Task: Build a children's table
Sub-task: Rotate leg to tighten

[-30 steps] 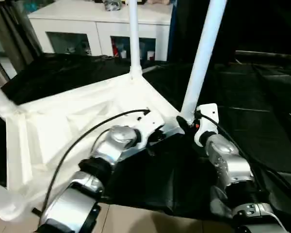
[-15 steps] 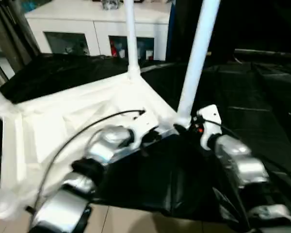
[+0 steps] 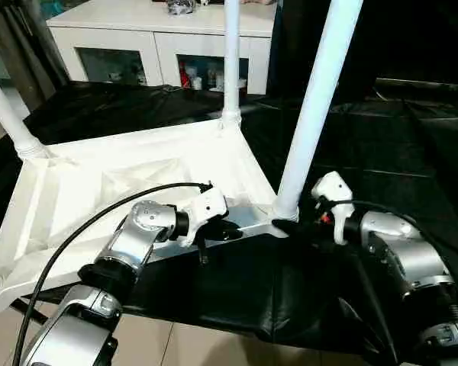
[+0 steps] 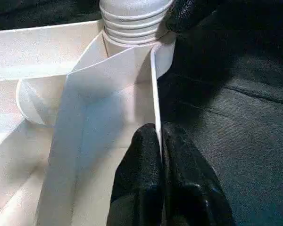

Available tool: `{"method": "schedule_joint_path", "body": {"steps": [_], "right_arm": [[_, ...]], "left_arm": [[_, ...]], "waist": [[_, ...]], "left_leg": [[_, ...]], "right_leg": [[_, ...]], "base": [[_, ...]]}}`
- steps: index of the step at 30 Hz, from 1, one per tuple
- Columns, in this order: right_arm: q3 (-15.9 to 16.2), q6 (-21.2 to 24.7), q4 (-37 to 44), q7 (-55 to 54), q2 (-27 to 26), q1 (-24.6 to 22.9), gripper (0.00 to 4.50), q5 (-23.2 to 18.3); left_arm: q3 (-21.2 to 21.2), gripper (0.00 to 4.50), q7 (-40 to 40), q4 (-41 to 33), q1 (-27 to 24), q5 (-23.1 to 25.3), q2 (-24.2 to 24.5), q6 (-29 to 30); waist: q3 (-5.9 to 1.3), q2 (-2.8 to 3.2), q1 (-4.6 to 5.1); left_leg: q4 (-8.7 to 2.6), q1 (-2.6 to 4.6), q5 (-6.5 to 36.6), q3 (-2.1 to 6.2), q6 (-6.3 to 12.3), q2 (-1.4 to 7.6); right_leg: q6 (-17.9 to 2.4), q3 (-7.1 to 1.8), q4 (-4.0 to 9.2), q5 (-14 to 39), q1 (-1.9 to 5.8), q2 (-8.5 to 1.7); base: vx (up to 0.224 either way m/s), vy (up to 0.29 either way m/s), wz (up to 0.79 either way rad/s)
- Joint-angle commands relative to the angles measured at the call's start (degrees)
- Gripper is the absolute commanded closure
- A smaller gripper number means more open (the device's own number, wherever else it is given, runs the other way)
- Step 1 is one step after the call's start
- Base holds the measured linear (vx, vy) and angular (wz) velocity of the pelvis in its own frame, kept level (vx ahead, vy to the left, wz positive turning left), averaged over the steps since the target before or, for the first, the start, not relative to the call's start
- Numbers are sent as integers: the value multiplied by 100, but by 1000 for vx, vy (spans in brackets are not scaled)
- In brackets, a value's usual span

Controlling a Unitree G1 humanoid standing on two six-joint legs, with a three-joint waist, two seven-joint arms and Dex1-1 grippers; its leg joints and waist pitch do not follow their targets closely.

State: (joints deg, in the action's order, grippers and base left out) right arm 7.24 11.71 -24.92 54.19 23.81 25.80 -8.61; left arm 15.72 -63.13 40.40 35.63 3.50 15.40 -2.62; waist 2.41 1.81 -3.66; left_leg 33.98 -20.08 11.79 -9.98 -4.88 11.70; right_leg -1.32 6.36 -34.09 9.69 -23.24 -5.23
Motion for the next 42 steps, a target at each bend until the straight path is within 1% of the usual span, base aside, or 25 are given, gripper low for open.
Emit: {"method": "schedule_joint_path", "body": {"steps": [1,3,7,8,9,12,16,17,18,20,22,23,24,26,28,30,31,32,33,34,38,39,40,41,42], "right_arm": [[48,-51,-10,45,-22,22,68,40],[62,-64,-81,61,-52,64,96,26],[56,-56,-117,49,-101,79,115,-16],[56,-55,-113,43,-110,74,140,-22],[51,-43,-92,37,-136,45,149,-34],[4,-114,-35,-56,-257,-96,165,-75],[-83,-100,-90,-391,-431,-168,179,-57],[-128,-43,-179,-680,-533,-164,179,3],[-249,37,-386,-1446,-815,-150,180,147],[-333,76,-495,-1877,-973,-129,180,211],[-653,213,-814,-3140,-1387,8,180,323],[-711,251,-862,-3352,-1459,36,180,332],[-843,309,-977,-3817,-1643,107,180,340],[-928,314,-1062,-4125,-1784,164,180,348],[-882,92,-1122,-4296,-1998,221,180,387],[-835,-47,-1082,-4282,-2091,220,180,407],[-831,-86,-1062,-4275,-2124,216,124,407],[-855,-165,-1019,-4206,-2149,215,124,363],[-877,-214,-994,-4164,-2165,216,104,332],[-905,-247,-944,-4088,-2138,228,104,274],[-948,-135,-792,-3656,-1961,252,68,66],[-894,-75,-638,-3218,-1651,214,59,40],[-865,-34,-569,-3028,-1522,189,43,27],[-826,7,-502,-2833,-1397,165,39,19],[-714,128,-323,-2271,-1111,96,39,-50]], "left_arm": [[-47,450,-157,-239,-83,-293,-43,-50],[-57,450,-187,-276,-86,-294,-40,-7],[-68,450,-206,-256,-70,-286,-44,1],[-70,450,-207,-252,-69,-286,-43,0],[-70,450,-214,-249,-70,-285,-39,2],[-71,450,-199,-277,-94,-286,-56,26],[-78,450,-99,-241,-86,-255,-106,45],[-79,450,66,-177,-54,-191,-153,95],[-84,450,676,82,87,34,-316,205],[-109,450,1000,224,172,117,-420,275],[-159,450,1750,507,386,259,-734,455],[-171,450,1902,561,430,284,-794,510],[-217,450,2300,678,534,334,-951,652],[-272,450,2652,754,608,363,-1079,731],[-252,450,2720,769,665,366,-1248,778],[-237,450,2659,769,673,358,-1300,724],[-238,450,2629,773,674,355,-1312,715],[-221,450,2564,764,665,363,-1291,640],[-210,450,2528,761,660,373,-1273,587],[-202,450,2432,724,632,358,-1232,559],[-146,450,2018,564,516,296,-1069,405],[-98,450,1685,414,414,260,-891,278],[-81,450,1551,354,376,242,-823,246],[-71,450,1390,286,335,201,-758,198],[-91,450,1101,141,254,91,-630,246]], "waist": [[-353,-135,-25],[-352,-140,-22],[-352,-132,-27],[-349,-134,-25],[-349,-130,-28],[-355,-133,-21],[-349,-126,-15],[-344,-129,-10],[-323,-107,24],[-314,-122,40],[-303,-103,60],[-303,-102,72],[-309,-79,68],[-314,-96,69],[-319,-88,55],[-339,-76,39],[-344,-69,35],[-346,-75,34],[-344,-69,35],[-344,-52,34],[-342,-53,34],[-348,-53,31],[-348,-71,40],[-351,-69,27],[-355,-81,22]], "left_leg": [[-358,-44,648,5,580,140],[-357,-44,650,0,581,139],[-358,-42,657,0,564,133],[-357,-47,658,1,563,132],[-357,-44,659,1,561,131],[-355,-49,631,0,569,132],[-367,-41,670,5,532,131],[-370,-43,687,7,515,128],[-385,-33,794,12,419,133],[-396,-13,905,12,312,103],[-399,19,983,10,231,92],[-401,34,1040,16,172,82],[-405,24,1035,20,175,76],[-401,21,1053,21,212,77],[-399,9,1022,20,255,73],[-400,-33,854,26,338,84],[-396,-29,848,24,353,84],[-392,-28,851,18,380,84],[-397,-29,857,20,405,89],[-397,-36,866,21,410,86],[-402,-37,914,23,456,91],[-399,-44,865,33,469,97],[-395,-54,832,26,496,101],[-378,-46,793,14,548,94],[-377,-46,746,11,579,100]], "right_leg": [[-1038,-306,409,1536,352,-342],[-1046,-305,409,1525,350,-338],[-1030,-303,411,1554,353,-336],[-1027,-304,412,1553,355,-336],[-1023,-304,413,1559,354,-336],[-1034,-307,406,1481,355,-336],[-1007,-302,420,1597,350,-336],[-993,-302,422,1637,348,-334],[-941,-302,450,1842,322,-332],[-820,-286,504,2190,325,-335],[-724,-287,549,2426,289,-322],[-686,-283,558,2547,283,-322],[-650,-284,573,2561,296,-330],[-627,-287,579,2520,294,-328],[-644,-291,576,2448,292,-336],[-734,-302,517,1999,323,-330],[-764,-304,508,1918,323,-331],[-812,-308,496,1805,326,-330],[-857,-309,485,1743,329,-326],[-879,-308,486,1711,338,-331],[-912,-306,484,1698,354,-332],[-938,-304,467,1610,376,-333],[-950,-311,462,1549,378,-327],[-997,-315,455,1462,376,-329],[-1040,-321,439,1426,378,-339]], "base": [[0,0,0],[0,0,0],[0,0,0],[0,0,0],[0,0,0],[0,0,0],[0,0,0],[0,0,0],[0,0,0],[0,0,0],[0,0,0],[0,0,0],[0,0,0],[0,0,0],[0,0,0],[0,0,0],[0,0,0],[0,0,0],[0,0,0],[0,0,0],[0,0,0],[0,0,0],[0,0,0],[0,0,0],[0,0,0]]}}
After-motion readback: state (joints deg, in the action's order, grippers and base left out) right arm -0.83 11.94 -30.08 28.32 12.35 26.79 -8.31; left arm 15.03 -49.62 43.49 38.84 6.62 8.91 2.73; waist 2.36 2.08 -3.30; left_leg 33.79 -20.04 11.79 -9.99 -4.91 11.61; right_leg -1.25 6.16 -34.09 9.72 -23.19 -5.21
